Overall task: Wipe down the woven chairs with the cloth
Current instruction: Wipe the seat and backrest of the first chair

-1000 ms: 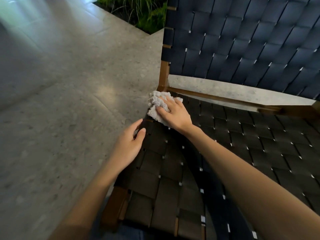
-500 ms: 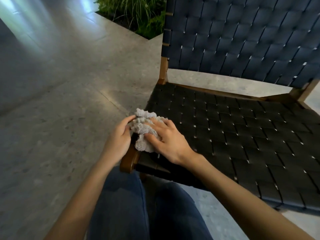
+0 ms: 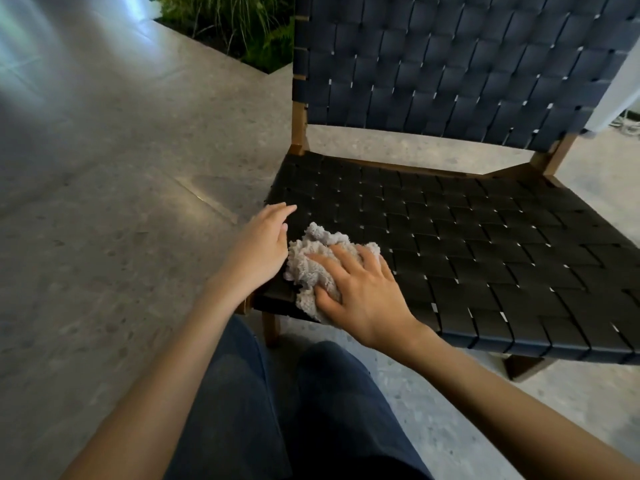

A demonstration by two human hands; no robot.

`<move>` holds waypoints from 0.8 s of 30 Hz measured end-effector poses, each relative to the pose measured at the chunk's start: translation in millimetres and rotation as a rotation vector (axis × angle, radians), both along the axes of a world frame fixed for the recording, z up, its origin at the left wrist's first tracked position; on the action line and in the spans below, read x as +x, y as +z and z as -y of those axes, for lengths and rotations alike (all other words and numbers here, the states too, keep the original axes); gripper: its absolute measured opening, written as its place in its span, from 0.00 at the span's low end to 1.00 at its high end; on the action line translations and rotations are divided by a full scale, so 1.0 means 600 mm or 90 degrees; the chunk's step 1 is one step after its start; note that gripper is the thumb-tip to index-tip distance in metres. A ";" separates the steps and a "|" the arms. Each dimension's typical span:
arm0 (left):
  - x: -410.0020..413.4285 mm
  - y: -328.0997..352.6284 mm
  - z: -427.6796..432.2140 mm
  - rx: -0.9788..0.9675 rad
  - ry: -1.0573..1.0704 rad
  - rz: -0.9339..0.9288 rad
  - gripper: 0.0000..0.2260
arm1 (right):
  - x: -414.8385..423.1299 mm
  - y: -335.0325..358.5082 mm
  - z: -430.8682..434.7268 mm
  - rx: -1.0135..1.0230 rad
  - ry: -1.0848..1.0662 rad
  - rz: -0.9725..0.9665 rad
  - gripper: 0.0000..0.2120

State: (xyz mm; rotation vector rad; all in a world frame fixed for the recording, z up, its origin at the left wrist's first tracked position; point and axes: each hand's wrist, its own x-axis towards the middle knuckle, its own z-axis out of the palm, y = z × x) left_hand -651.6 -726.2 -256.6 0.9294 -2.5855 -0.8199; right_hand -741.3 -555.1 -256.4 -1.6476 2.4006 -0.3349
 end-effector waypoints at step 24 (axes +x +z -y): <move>-0.202 -0.092 0.137 -0.239 -0.074 0.289 0.23 | -0.301 -0.158 0.346 0.017 -0.242 0.041 0.27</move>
